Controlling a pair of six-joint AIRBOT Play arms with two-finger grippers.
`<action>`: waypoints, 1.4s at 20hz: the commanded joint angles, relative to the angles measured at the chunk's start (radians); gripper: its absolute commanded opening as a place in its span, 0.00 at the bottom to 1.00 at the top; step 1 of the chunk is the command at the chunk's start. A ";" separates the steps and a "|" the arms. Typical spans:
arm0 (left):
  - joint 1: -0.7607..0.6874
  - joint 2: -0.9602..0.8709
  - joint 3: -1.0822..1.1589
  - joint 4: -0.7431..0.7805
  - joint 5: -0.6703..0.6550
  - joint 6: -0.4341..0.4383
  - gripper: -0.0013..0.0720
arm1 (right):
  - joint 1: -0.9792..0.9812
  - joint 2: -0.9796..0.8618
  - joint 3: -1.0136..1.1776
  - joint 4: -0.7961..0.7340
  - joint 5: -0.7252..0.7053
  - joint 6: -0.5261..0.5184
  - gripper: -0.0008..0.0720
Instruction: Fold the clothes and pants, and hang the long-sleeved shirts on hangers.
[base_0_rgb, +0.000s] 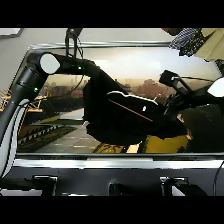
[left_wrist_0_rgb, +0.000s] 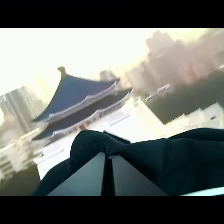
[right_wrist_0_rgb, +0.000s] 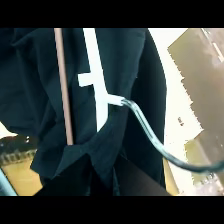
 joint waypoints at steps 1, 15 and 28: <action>-0.003 0.006 0.068 0.002 -0.051 0.001 0.06 | 0.072 -0.027 0.000 -0.053 -0.078 0.073 0.07; -0.199 0.042 0.108 -0.005 -0.217 0.000 0.06 | 0.166 -0.047 0.091 -0.098 -0.348 0.189 0.07; -0.278 0.094 -0.045 0.023 -0.349 0.000 0.06 | 0.166 0.062 0.279 -0.325 -0.327 0.288 0.07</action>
